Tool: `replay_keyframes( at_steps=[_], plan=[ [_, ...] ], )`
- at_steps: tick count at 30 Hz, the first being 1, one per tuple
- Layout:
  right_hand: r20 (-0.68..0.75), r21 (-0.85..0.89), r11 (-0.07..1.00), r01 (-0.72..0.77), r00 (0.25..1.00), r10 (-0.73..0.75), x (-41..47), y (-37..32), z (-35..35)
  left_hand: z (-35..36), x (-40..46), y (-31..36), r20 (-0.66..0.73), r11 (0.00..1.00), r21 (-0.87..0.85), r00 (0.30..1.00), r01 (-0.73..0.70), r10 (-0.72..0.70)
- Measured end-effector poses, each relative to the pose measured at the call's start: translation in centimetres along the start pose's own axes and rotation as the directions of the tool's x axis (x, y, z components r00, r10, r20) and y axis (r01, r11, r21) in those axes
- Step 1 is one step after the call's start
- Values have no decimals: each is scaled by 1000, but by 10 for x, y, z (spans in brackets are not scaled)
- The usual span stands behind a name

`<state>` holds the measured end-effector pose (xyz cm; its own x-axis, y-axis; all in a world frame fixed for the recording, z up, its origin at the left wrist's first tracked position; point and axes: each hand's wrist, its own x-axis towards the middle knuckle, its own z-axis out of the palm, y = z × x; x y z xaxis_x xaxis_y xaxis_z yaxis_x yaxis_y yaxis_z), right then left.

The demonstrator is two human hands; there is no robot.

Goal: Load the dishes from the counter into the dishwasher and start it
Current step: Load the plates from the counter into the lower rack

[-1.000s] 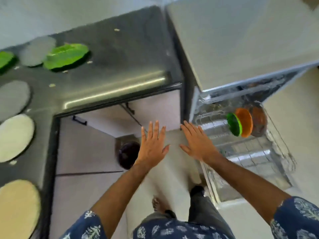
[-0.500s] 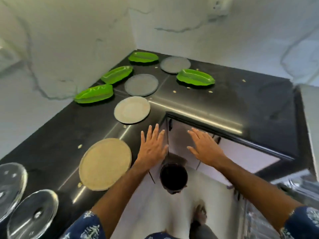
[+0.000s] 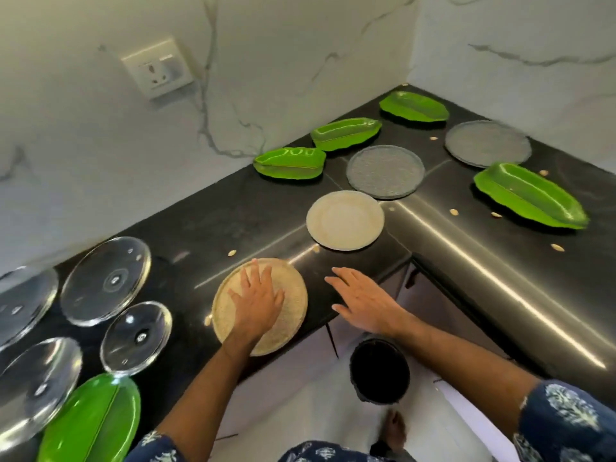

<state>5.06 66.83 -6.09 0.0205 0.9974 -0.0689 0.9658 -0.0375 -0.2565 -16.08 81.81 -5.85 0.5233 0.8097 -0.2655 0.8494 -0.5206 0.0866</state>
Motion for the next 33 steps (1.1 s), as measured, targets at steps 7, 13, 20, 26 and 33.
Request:
replay_keyframes(
  at_steps=[7,13,20,26,33],
  plan=[
    [206,-41,972,233,953,-220,41,-27,26,12,-34,-47,95,902,-181,919,393,-382],
    [216,-71,970,231,953,-211,45,-22,35,5,-31,-57,-73,821,-383,872,423,-483],
    [164,284,956,80,978,-130,44,-18,27,-14,-6,-71,2,496,-806,840,322,-543],
    [83,944,276,-181,939,333,3,-16,4,-42,1,-44,-114,392,-919,982,-48,-147],
    [190,976,-200,-83,773,606,-124,-33,2,-26,-26,29,-63,178,-972,903,-152,424]
  ],
)
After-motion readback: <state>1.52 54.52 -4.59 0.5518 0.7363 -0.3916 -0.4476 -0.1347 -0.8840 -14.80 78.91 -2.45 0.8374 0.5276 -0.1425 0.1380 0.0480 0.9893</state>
